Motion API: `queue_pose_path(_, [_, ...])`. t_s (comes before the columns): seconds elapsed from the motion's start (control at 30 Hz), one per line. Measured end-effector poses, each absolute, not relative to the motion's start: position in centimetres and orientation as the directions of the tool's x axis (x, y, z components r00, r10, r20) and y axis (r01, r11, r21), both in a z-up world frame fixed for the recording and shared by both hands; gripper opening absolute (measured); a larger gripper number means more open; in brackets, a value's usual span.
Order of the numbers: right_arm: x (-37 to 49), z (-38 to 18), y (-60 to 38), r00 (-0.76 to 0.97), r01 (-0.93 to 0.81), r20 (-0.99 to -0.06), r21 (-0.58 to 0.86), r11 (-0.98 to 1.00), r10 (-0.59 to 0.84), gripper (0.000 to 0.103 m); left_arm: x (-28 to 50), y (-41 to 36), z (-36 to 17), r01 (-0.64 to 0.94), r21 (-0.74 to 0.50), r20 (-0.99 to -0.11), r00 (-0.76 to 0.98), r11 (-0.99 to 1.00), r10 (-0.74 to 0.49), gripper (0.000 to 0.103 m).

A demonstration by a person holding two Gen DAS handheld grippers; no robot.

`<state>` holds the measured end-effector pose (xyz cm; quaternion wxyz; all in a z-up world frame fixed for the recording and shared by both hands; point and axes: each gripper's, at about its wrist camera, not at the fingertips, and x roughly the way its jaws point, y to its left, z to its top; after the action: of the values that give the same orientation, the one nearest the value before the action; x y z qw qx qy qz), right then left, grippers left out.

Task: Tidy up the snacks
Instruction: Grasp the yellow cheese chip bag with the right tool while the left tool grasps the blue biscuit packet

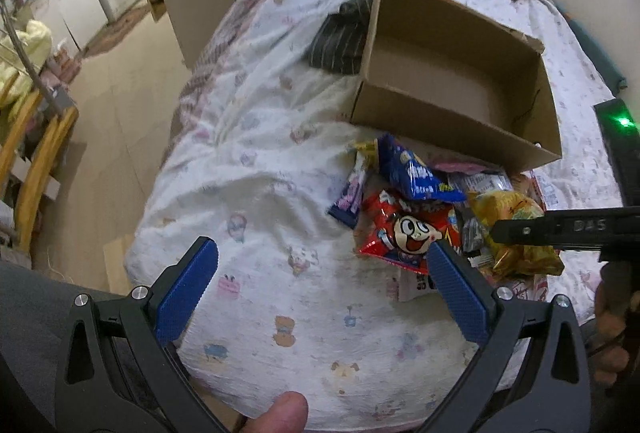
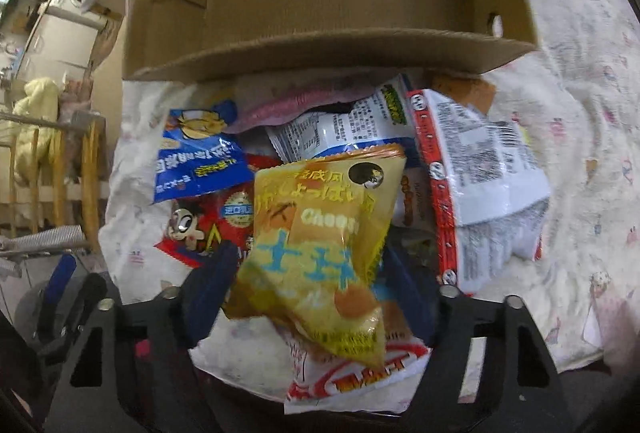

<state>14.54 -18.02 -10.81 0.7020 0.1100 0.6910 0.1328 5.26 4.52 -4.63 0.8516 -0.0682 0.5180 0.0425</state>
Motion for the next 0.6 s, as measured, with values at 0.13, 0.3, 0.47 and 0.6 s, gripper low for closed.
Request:
queue_pose_path(0.13, [14.5,-10.5,-18.0,0.036,-0.07,-0.942,0.33,0.941,0.333,0.06,5.9,4.3,-5.0,-0.126,-0.058,-0.906,0.424,0.99,0.001,0.103])
queue_pose_path(0.3, [13.5,-9.3,-19.6,0.078,-0.108,-0.907,0.406,0.907,0.415,0.057,7.4,4.1,-4.8,-0.121,-0.071,-0.919,0.394,0.99,-0.018,0.103])
queue_pose_path(0.47, [12.1,-7.7,-22.5,0.146,-0.101,-0.813,0.554,0.826,0.563,0.056,10.0,3.4,-4.3,-0.117,-0.11,-0.927,0.371,0.987,-0.059,0.103])
queue_pose_path(0.6, [12.1,-7.1,-24.5,0.243,-0.108,-0.769,0.585,0.804,0.592,0.056,13.0,2.6,-4.8,-0.147,-0.165,-0.942,0.318,0.975,-0.111,0.093])
